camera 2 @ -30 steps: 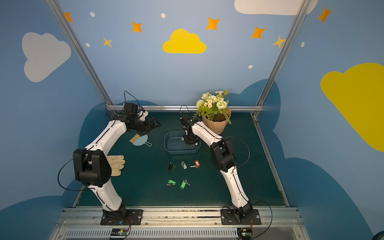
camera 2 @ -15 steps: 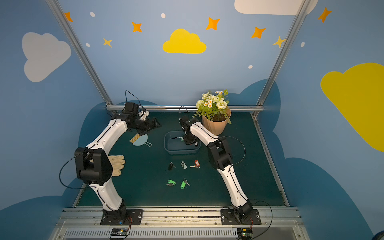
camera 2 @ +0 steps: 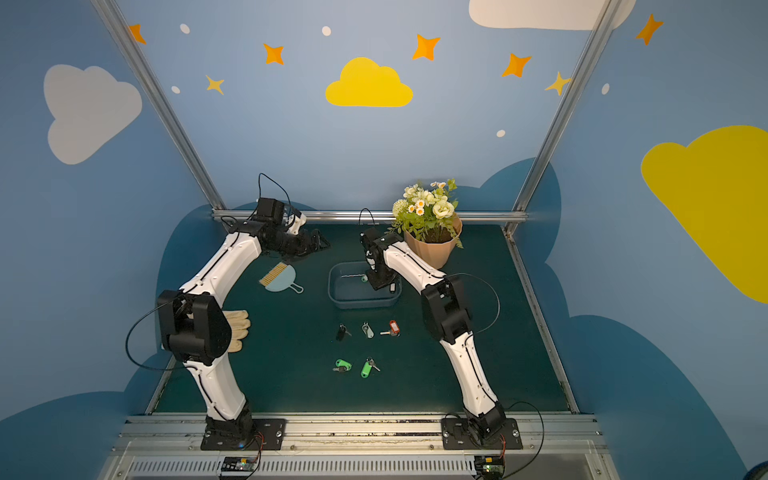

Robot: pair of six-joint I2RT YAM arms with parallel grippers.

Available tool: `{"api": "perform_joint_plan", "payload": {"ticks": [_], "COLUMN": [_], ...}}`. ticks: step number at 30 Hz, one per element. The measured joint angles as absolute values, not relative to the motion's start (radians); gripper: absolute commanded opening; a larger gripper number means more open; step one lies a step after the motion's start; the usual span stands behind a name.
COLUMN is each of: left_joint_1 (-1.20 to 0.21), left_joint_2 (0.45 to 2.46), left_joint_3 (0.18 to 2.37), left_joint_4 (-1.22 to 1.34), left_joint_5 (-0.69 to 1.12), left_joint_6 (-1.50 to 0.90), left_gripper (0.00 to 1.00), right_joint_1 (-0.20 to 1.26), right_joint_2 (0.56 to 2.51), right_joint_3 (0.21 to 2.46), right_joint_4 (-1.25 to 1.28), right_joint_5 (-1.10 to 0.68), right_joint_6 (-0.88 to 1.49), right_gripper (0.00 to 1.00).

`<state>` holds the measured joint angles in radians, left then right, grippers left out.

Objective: Take the keys out of the storage box
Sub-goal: Pick up the key from the storage box, then place the key at the center of the board.

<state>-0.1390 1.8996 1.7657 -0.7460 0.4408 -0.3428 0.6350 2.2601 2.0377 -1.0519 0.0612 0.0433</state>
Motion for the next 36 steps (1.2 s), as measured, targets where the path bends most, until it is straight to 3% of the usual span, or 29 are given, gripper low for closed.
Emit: {"api": "perform_joint_plan", "payload": {"ticks": [6, 13, 23, 35, 36], "left_joint_1": [-0.181, -0.231, -0.31, -0.355, -0.356], "left_joint_2": [1.963, 2.079, 2.114, 2.142, 2.144], "left_joint_3": [1.816, 1.897, 1.99, 1.993, 1.993], "left_joint_4": [-0.747, -0.77, -0.815, -0.844, -0.849], "left_joint_5": [0.455, 0.454, 0.424, 0.375, 0.369], "left_joint_6": [-0.323, -0.293, -0.245, -0.212, -0.207], "left_gripper": [1.0, 1.0, 1.0, 1.0, 1.0], "right_joint_1": [0.646, 0.733, 0.789, 0.789, 0.789], "right_joint_2": [1.862, 1.604, 1.57, 1.649, 1.652], "right_joint_3": [1.765, 1.436, 1.084, 1.05, 1.05], "right_joint_4": [-1.025, -1.007, -0.971, -0.843, -0.836], "right_joint_5": [-0.132, -0.219, -0.237, -0.221, -0.22], "right_joint_6": [-0.018, -0.029, 0.031, 0.061, 0.064], "right_gripper": [0.0, 0.0, 0.0, 0.0, 0.03]}}
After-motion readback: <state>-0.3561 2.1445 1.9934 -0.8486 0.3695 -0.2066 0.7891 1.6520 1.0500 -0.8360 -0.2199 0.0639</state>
